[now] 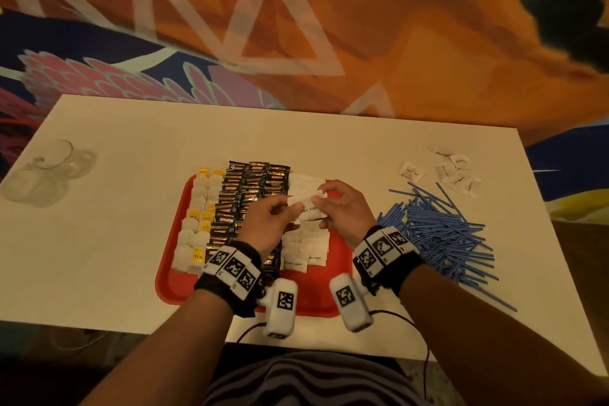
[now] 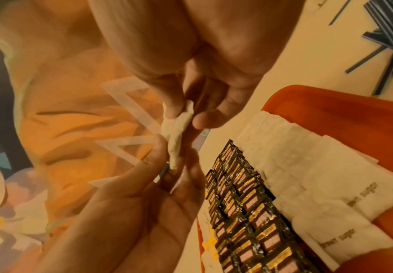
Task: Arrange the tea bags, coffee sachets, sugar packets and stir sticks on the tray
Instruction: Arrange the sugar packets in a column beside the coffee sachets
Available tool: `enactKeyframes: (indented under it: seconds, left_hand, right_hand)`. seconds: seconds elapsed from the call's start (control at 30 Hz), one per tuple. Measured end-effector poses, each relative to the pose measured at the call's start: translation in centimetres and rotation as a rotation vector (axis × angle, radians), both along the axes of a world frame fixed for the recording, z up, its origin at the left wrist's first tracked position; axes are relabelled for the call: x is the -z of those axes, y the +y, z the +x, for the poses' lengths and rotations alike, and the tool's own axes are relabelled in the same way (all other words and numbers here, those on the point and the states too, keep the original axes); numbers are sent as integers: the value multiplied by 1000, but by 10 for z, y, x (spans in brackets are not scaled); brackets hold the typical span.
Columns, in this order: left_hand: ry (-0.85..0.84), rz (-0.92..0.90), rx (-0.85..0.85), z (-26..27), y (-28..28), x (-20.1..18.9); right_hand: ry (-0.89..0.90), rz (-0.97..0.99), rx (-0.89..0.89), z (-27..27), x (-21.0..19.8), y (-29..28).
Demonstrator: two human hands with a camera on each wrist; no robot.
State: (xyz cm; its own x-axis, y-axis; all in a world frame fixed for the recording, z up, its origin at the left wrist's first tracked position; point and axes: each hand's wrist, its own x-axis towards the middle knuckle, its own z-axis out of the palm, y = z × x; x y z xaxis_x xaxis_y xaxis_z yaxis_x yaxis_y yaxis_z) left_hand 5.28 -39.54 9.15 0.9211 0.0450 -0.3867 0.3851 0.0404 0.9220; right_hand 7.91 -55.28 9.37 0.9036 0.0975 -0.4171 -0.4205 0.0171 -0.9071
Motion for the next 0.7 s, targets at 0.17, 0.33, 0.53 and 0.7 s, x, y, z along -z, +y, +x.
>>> enactKeyframes:
  seconds: [0.17,0.33,0.53,0.7]
  left_hand:
    - [31,-18,6,-3,0,2]
    - [43,15,25,-4,1,6]
    - [107,242,68,-14,11,32]
    - [36,768,300,-31,24,53]
  right_hand:
    - [-50,-144,17,-5,7,-2]
    - [-5,-232,-76,-12,14,-7]
    - [121,-425,-199,-27,47,-22]
    - [254,-507,-258,-51,89,-23]
